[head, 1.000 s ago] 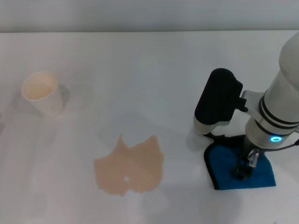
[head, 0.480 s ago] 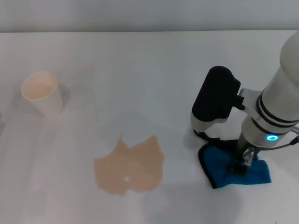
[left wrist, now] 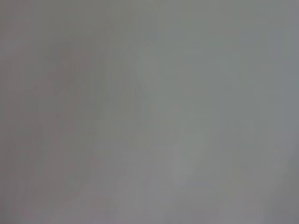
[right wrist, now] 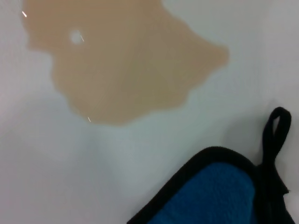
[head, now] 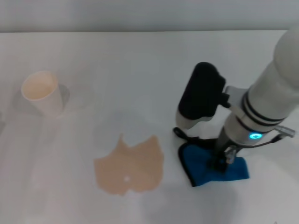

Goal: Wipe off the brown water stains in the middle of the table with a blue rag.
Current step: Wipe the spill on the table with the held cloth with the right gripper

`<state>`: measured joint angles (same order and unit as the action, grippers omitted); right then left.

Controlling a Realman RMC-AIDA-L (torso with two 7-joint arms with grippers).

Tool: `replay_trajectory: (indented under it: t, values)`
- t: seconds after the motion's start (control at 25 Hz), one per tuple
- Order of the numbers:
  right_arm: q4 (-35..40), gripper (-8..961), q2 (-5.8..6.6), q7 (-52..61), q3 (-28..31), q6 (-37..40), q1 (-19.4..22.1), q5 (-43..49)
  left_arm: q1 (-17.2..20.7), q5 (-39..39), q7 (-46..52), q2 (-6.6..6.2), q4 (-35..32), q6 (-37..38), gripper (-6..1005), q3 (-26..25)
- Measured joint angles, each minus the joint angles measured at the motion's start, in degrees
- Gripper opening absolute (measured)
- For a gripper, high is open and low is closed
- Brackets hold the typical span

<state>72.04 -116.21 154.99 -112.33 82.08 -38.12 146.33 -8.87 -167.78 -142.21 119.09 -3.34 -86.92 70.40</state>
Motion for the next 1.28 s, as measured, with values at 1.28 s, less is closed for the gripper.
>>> replay_trajectory:
  t: [1.28]
  values:
    - [-11.6,109,0.02,-3.4,-20.7,-32.6,-14.1,-19.1,-0.9,0.1,0.0,-0.03,0.1,0.9,862,0.0]
